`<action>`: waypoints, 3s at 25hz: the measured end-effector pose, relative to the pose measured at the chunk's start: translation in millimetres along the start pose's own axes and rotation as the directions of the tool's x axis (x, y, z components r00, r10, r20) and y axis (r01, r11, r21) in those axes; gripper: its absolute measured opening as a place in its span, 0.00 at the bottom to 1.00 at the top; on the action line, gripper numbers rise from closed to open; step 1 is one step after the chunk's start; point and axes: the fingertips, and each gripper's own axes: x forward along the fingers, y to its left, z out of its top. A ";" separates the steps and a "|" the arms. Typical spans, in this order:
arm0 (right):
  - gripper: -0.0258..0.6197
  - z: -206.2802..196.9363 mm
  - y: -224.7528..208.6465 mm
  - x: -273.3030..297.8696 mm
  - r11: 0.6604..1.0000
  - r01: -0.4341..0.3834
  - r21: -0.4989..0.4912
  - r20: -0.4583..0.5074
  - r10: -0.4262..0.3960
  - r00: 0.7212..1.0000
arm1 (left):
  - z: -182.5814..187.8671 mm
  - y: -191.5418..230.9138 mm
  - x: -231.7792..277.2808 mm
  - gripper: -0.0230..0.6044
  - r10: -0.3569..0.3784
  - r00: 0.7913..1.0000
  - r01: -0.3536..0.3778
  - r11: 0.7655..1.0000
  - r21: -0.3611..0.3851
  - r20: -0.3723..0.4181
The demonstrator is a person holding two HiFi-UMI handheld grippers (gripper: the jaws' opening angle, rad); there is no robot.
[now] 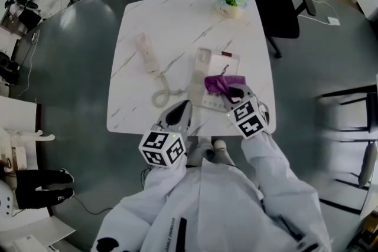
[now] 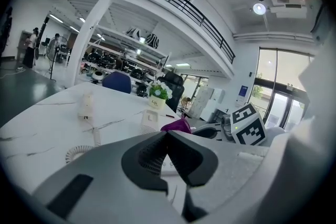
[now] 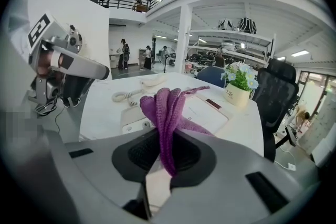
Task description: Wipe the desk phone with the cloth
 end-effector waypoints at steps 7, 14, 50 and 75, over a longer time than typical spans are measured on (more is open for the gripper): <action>0.10 -4.9 11.1 -5.1 1.000 -0.030 -0.006 -0.007 0.030 1.000 | -4.9 -5.2 -7.1 0.03 0.017 1.000 -0.017 1.000 -0.012 0.006; 0.10 -12.3 23.0 -9.6 0.998 -0.059 -0.012 -0.016 0.058 0.998 | -9.6 -9.6 -13.4 0.03 0.030 0.999 -0.030 0.999 -0.020 0.011; 0.10 -46.7 86.0 -33.8 0.972 -0.230 0.047 -0.047 0.232 0.972 | -10.2 -28.0 -39.6 0.03 0.077 0.993 -0.075 0.997 -0.035 0.084; 0.10 40.8 6.6 -93.6 0.894 -0.224 0.389 0.446 0.030 0.894 | 40.3 -24.8 -32.0 0.03 0.059 0.983 -0.065 0.997 0.032 0.172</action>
